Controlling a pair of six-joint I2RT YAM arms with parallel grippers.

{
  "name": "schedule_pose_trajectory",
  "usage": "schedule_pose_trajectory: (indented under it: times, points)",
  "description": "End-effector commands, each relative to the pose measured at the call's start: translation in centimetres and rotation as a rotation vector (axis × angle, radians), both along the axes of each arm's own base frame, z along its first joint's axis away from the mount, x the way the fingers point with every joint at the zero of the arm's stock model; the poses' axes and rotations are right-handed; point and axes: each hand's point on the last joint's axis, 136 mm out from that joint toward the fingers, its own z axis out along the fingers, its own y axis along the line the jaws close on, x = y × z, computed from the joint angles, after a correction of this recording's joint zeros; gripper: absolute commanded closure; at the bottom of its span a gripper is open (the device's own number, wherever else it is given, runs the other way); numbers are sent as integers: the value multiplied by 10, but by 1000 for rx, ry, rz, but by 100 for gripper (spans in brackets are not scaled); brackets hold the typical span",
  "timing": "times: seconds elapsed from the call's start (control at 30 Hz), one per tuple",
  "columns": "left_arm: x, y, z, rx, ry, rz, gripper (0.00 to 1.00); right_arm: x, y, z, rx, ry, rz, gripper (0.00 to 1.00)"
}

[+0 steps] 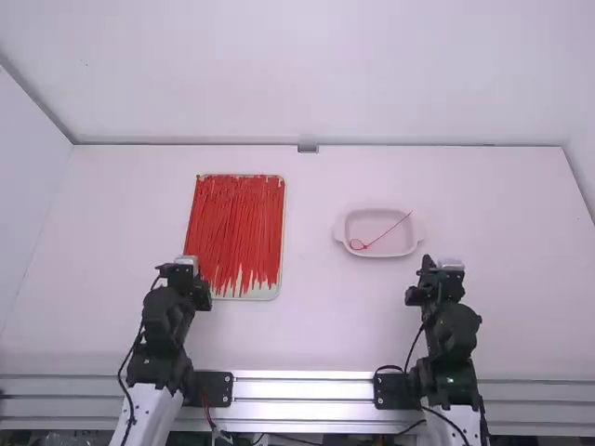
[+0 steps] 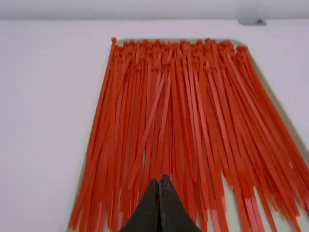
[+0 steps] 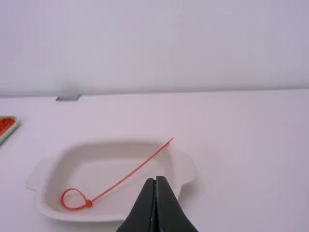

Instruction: Fasten the cable tie

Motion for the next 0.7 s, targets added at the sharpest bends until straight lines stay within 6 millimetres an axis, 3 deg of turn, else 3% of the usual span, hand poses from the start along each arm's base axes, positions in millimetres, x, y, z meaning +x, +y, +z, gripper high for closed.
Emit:
schedule_pose_trajectory:
  times: [0.0,0.67]
  points:
    - [0,0,3,7,-23,0,100,-1,0,0,5,-11,0,100]
    - [-1,0,56,7,-256,1,100,-2,0,7,5,-43,0,100]
